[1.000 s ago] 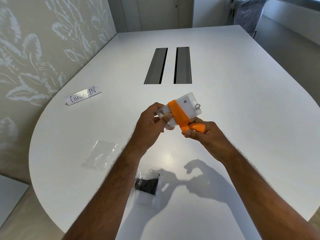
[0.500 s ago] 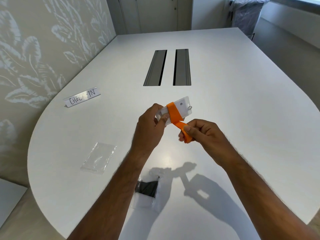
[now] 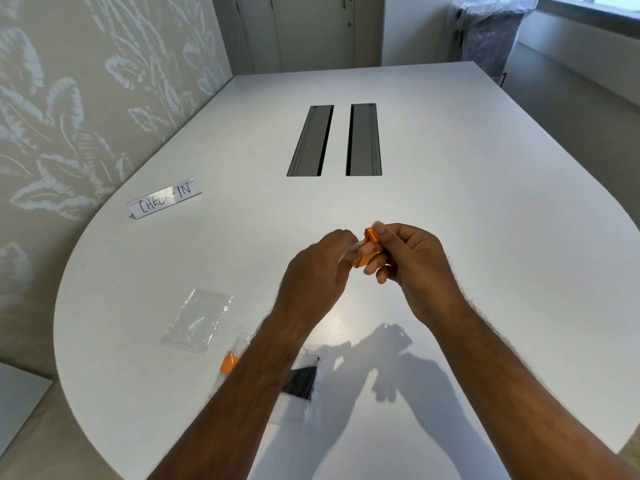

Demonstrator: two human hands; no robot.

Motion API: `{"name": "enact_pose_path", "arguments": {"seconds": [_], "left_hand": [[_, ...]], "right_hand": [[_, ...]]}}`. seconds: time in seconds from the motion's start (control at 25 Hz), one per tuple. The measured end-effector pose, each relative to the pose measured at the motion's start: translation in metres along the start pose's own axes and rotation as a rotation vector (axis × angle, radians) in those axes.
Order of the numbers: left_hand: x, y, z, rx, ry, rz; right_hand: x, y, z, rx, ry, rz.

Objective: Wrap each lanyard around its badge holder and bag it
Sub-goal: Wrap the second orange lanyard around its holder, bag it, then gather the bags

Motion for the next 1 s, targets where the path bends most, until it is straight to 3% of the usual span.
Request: {"name": "enact_pose_path", "arguments": {"seconds": [0.24, 0.48, 0.6, 0.72, 0.8, 1.0], "left_hand": [[0.000, 0.002, -0.002, -0.001, -0.008, -0.006], [0.001, 0.014, -0.008, 0.001, 0.014, -0.005], [0.001, 0.023, -0.009, 0.000, 0.097, -0.031], [-0.001, 0.030, -0.012, -0.040, 0.185, -0.106], [-0.001, 0.032, -0.014, -0.087, 0.216, -0.185], [0.000, 0.037, -0.023, -0.182, 0.239, -0.352]], "right_hand": [[0.002, 0.001, -0.002, -0.085, -0.032, -0.165], [-0.006, 0.010, -0.004, -0.231, 0.034, -0.888], [-0.006, 0.011, -0.003, -0.271, 0.130, -1.074], [-0.007, 0.010, -0.005, -0.299, 0.216, -0.902], [-0.012, 0.001, -0.004, -0.202, 0.234, -0.663], [-0.011, -0.026, -0.004, -0.086, 0.097, -0.330]]}}
Point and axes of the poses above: each hand's wrist, its own z-axis towards the middle knuckle, its own x-axis out of the palm, y = z × x, the point moved 4 cm from there along z, towards the middle knuckle, and after that the axes turned 4 degrees about z, right-handed, at the moved point
